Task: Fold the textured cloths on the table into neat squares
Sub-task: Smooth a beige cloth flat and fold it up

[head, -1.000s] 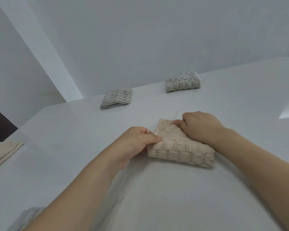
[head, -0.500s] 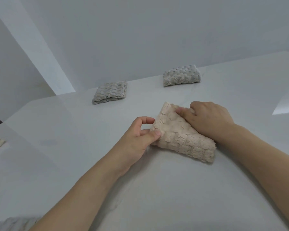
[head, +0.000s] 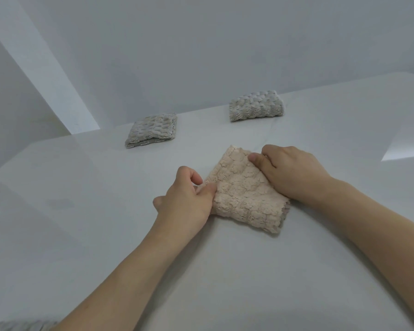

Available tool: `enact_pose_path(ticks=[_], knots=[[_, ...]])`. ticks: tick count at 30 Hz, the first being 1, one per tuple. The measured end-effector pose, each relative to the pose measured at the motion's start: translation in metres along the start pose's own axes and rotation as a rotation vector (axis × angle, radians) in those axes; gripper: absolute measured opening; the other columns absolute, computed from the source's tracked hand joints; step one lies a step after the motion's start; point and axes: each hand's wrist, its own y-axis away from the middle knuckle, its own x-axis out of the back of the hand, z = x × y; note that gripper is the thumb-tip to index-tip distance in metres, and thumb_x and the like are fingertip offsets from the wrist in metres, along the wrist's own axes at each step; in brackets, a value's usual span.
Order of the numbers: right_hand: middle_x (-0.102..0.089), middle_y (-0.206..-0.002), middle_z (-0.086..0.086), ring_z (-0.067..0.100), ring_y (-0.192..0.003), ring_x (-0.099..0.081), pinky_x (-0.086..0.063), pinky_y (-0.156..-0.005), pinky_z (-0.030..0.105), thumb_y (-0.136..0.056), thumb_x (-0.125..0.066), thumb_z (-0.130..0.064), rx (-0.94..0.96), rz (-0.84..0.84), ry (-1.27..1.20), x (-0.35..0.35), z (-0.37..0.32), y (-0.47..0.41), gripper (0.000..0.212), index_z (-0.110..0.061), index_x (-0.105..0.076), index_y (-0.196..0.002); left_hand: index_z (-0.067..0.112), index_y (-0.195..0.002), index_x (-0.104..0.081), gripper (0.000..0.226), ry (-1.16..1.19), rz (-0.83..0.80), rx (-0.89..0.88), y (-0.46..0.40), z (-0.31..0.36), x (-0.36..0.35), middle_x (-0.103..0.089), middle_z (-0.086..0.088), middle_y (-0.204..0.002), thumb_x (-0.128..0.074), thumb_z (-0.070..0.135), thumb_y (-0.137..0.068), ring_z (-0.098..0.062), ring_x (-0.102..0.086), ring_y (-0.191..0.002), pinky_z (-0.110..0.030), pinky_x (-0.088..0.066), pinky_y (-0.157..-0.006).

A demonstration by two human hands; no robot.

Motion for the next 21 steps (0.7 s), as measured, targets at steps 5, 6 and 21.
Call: enact_pose_path(ticks=[5, 6, 21], knots=[[-0.056, -0.082, 0.001, 0.027, -0.083, -0.052, -0.035, -0.07, 0.036, -0.1, -0.025, -0.052, -0.035, 0.016, -0.03, -0.001, -0.001, 0.001, 0.046, -0.016, -0.046, -0.081, 0.027, -0.093, -0.042, 0.011, -0.275, 0.248, -0.275, 0.005, -0.01, -0.008, -0.044, 0.01, -0.096, -0.052, 0.022, -0.092, -0.022, -0.042, -0.096, -0.036, -0.025, -0.081], [-0.056, -0.082, 0.0, 0.027, -0.083, -0.052, -0.034, -0.07, 0.036, -0.1, -0.026, -0.045, -0.045, 0.009, -0.061, -0.001, -0.001, 0.0, 0.042, -0.015, -0.046, -0.079, 0.026, -0.094, -0.044, 0.015, -0.255, 0.29, -0.417, 0.011, -0.008, -0.008, -0.04, 0.008, -0.1, -0.052, 0.016, -0.086, -0.022, -0.041, -0.095, -0.037, -0.029, -0.08], [-0.058, -0.105, -0.002, 0.021, -0.094, -0.05, -0.032, -0.078, 0.033, -0.1, -0.029, -0.039, -0.134, -0.02, -0.212, -0.003, 0.004, -0.005, 0.022, -0.025, -0.045, -0.107, 0.021, -0.084, -0.046, 0.032, -0.45, 0.258, -0.608, 0.038, 0.013, -0.041, -0.048, 0.003, -0.09, -0.056, 0.05, -0.073, -0.024, -0.045, -0.084, -0.041, -0.04, -0.072]])
